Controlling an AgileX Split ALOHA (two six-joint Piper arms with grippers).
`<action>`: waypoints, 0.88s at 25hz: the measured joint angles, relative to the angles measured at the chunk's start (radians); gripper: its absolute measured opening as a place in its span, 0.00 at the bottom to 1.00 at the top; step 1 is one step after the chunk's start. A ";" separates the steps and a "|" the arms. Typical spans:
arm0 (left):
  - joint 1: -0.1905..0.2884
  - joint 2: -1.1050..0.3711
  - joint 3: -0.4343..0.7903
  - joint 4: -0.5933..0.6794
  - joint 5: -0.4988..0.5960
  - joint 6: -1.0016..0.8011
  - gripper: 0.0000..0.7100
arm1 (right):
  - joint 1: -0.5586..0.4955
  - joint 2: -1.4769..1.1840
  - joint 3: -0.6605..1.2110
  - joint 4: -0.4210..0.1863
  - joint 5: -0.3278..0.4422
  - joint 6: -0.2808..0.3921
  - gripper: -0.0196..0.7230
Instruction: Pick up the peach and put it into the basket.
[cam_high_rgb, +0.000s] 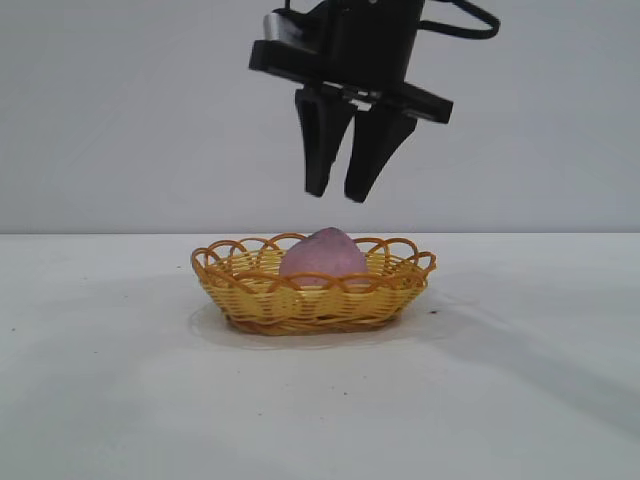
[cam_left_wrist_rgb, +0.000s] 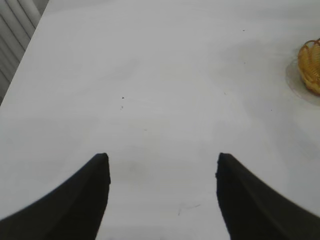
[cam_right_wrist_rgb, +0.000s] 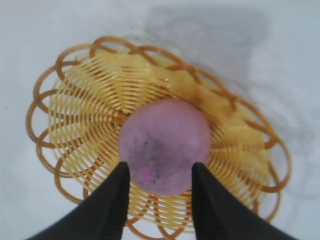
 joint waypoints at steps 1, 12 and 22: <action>0.000 0.000 0.000 0.000 0.000 0.000 0.57 | -0.017 -0.003 -0.011 -0.003 0.006 0.000 0.35; 0.000 0.000 0.000 0.000 0.000 0.000 0.57 | -0.246 -0.032 -0.023 -0.125 0.064 0.008 0.35; 0.000 0.000 0.000 0.000 0.000 0.000 0.57 | -0.448 -0.032 -0.023 -0.135 0.066 0.010 0.63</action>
